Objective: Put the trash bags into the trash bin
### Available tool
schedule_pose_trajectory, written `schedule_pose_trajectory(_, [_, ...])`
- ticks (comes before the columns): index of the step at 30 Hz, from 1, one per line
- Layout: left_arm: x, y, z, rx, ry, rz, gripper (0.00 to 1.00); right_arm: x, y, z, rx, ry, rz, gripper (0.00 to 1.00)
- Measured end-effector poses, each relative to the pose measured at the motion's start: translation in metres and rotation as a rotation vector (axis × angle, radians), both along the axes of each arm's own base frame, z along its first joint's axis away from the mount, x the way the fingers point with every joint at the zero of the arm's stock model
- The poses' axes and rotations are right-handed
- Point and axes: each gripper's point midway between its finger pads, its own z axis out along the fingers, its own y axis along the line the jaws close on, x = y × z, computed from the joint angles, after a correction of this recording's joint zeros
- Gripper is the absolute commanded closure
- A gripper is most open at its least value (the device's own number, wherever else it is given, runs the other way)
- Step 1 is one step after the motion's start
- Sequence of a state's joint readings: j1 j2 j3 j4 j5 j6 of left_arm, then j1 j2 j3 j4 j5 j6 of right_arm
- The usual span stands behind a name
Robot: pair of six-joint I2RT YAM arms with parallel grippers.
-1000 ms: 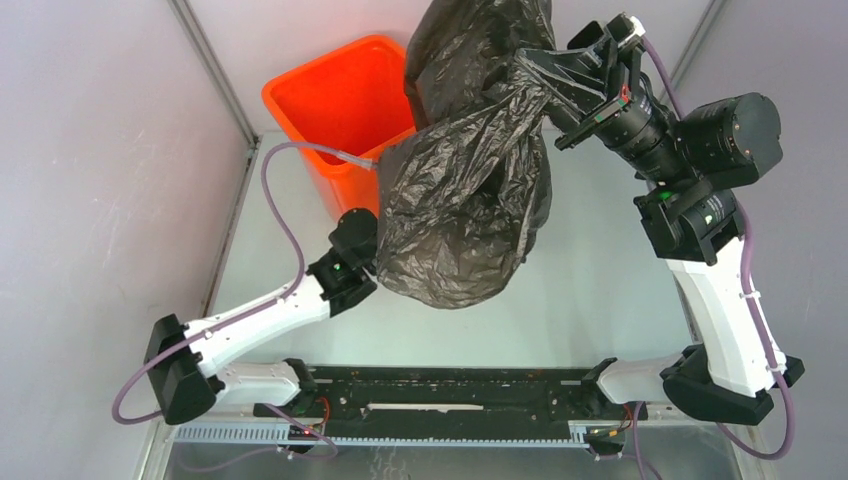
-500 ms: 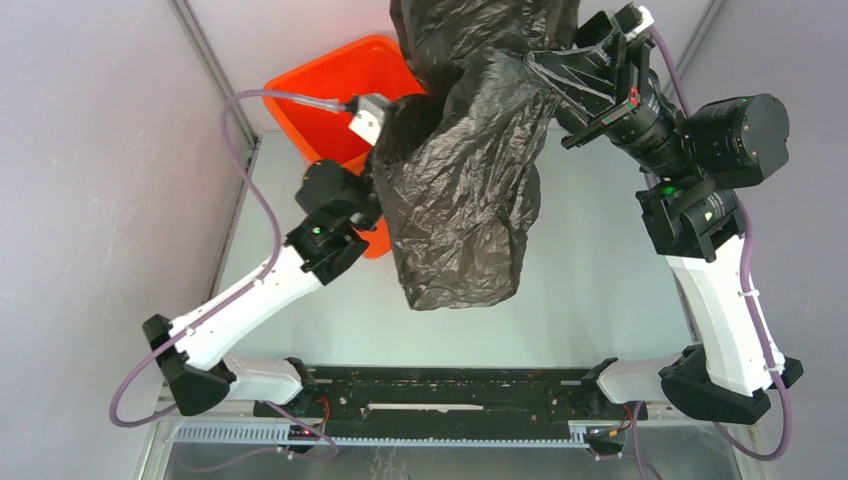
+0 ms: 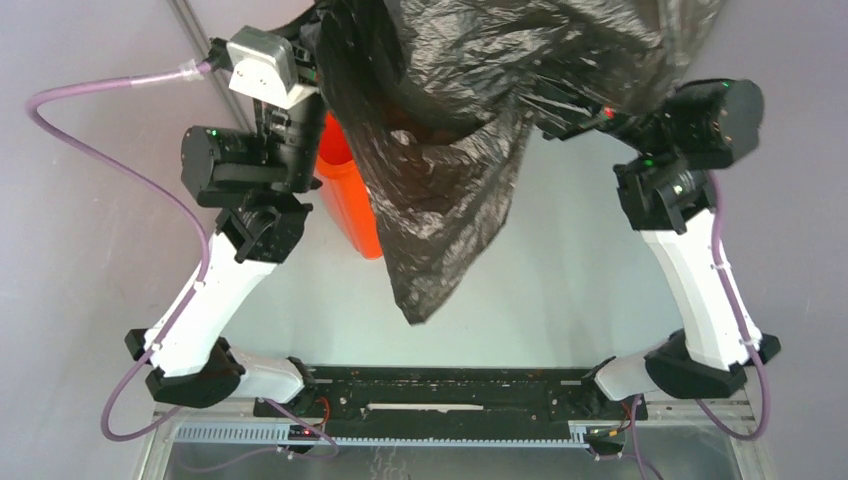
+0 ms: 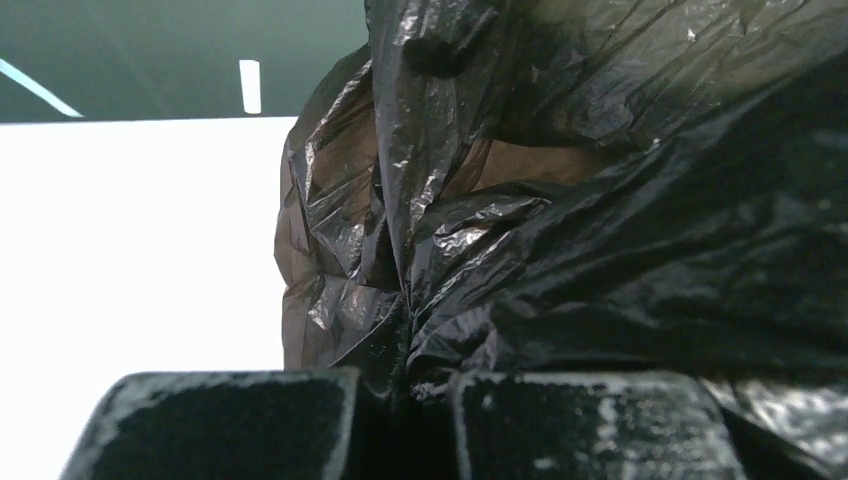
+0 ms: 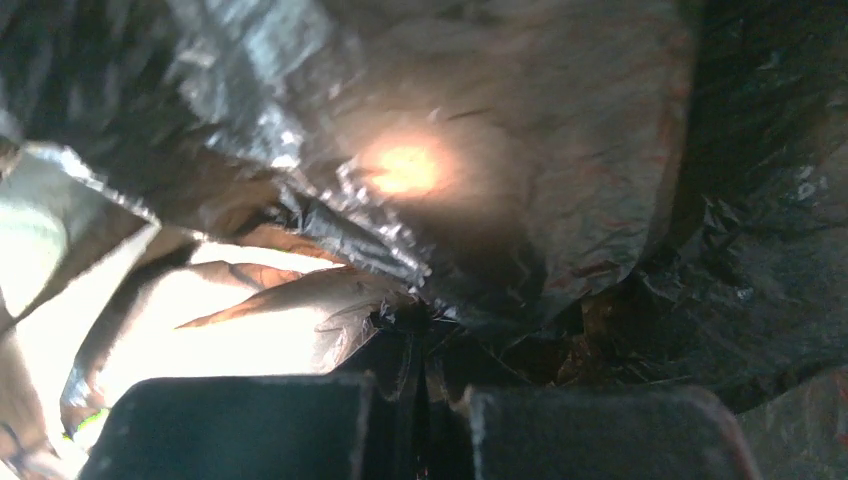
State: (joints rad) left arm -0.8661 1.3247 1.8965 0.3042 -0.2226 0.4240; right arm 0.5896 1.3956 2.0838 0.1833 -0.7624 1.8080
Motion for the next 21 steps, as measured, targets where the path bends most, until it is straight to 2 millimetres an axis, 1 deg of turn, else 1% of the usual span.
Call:
schedule_pose_trajectory(1, [0.003, 0.004, 0.005, 0.0, -0.011, 0.028, 1.0, 0.006, 0.005, -0.001, -0.006, -0.003, 0.003, 1.0])
schedule_pose_trajectory(3, [0.014, 0.008, 0.006, 0.008, -0.017, 0.072, 1.0, 0.021, 0.015, -0.003, -0.018, 0.001, 0.004, 1.0])
schedule_pose_trajectory(4, [0.027, 0.015, 0.003, 0.013, -0.009, 0.115, 1.0, 0.029, 0.019, -0.004, -0.021, 0.003, 0.001, 1.0])
schedule_pose_trajectory(7, [0.062, 0.02, -0.014, 0.03, 0.044, 0.192, 1.0, 0.055, 0.03, -0.009, -0.033, 0.028, -0.005, 1.0])
schedule_pose_trajectory(8, [0.074, 0.021, -0.023, 0.037, 0.068, 0.209, 1.0, 0.064, 0.034, -0.012, -0.038, 0.043, -0.008, 1.0])
schedule_pose_trajectory(10, [0.096, 0.019, -0.049, 0.056, 0.133, 0.223, 1.0, 0.077, 0.039, -0.018, -0.047, 0.072, -0.01, 1.0])
schedule_pose_trajectory(11, [0.104, 0.017, -0.06, 0.063, 0.16, 0.226, 1.0, 0.083, 0.04, -0.02, -0.049, 0.083, -0.01, 1.0])
schedule_pose_trajectory(12, [0.114, 0.014, -0.077, 0.072, 0.199, 0.228, 1.0, 0.089, 0.042, -0.022, -0.05, 0.096, -0.008, 1.0])
schedule_pose_trajectory(15, [0.131, 0.004, -0.116, 0.104, 0.287, 0.221, 1.0, 0.101, 0.047, -0.022, -0.042, 0.109, 0.003, 1.0])
schedule_pose_trajectory(18, [0.147, -0.002, -0.155, 0.116, 0.378, 0.219, 1.0, 0.112, 0.053, -0.021, -0.023, 0.106, 0.016, 1.0])
schedule_pose_trajectory(19, [0.152, 0.0, -0.165, 0.106, 0.406, 0.22, 1.0, 0.116, 0.055, -0.022, -0.019, 0.11, 0.02, 1.0])
schedule_pose_trajectory(21, [0.164, 0.012, -0.186, 0.067, 0.485, 0.243, 1.0, 0.125, 0.06, -0.027, -0.019, 0.124, 0.031, 1.0])
